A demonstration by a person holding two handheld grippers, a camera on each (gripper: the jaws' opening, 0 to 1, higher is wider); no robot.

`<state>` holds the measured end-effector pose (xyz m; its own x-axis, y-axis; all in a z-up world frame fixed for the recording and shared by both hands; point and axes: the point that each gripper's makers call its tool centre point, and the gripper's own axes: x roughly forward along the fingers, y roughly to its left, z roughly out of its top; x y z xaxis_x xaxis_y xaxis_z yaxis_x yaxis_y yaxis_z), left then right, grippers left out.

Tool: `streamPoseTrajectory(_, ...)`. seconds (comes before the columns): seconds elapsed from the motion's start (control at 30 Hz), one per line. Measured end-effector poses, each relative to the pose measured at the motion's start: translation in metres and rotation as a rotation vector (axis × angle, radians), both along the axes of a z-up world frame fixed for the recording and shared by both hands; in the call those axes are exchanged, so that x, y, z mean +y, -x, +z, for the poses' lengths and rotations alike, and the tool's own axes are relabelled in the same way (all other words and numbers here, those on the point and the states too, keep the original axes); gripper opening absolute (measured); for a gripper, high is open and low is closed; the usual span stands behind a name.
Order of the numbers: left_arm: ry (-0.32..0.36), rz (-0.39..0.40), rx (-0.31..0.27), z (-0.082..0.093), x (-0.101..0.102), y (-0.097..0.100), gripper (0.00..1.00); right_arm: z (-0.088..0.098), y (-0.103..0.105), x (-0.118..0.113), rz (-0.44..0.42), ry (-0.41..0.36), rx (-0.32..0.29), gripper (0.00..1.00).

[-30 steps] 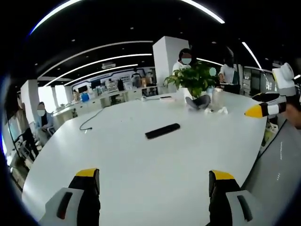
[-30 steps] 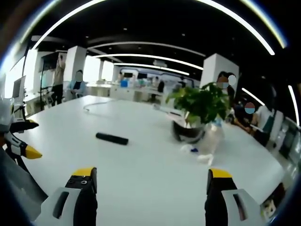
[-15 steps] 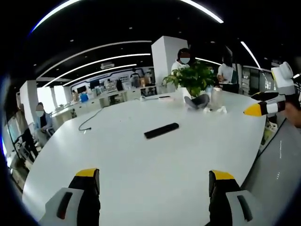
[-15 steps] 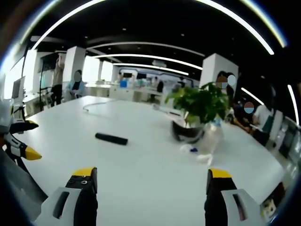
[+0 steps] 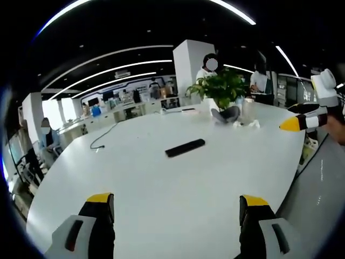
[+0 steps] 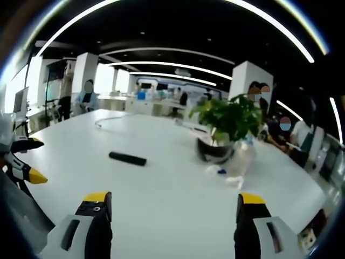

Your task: Press the specified remote control buttons in sequence, fully releasing each button before pressing the next.

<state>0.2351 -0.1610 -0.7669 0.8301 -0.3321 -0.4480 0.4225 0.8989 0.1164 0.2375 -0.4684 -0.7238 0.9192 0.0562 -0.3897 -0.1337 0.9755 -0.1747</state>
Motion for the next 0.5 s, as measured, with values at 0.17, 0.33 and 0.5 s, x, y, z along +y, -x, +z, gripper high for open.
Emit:
streamPoseTrajectory(0.17, 0.0, 0.002, 0.001, 0.0005, 0.0, 0.0001, 1.0, 0.0005, -0.0001, -0.0002, -0.001, -0.002, -0.002, 0.95)
streamPoseTrajectory(0.33, 0.003, 0.009, 0.0, 0.0003, 0.0013, -0.0005, 1.0, 0.0003, -0.0002, -0.0009, -0.003, -0.01, -0.002, 0.95)
streamPoseTrajectory(0.5, -0.007, 0.016, 0.003, -0.0006, 0.0029, -0.0008, 1.0, 0.0018, -0.0001, -0.0021, -0.01, -0.021, -0.008, 0.95)
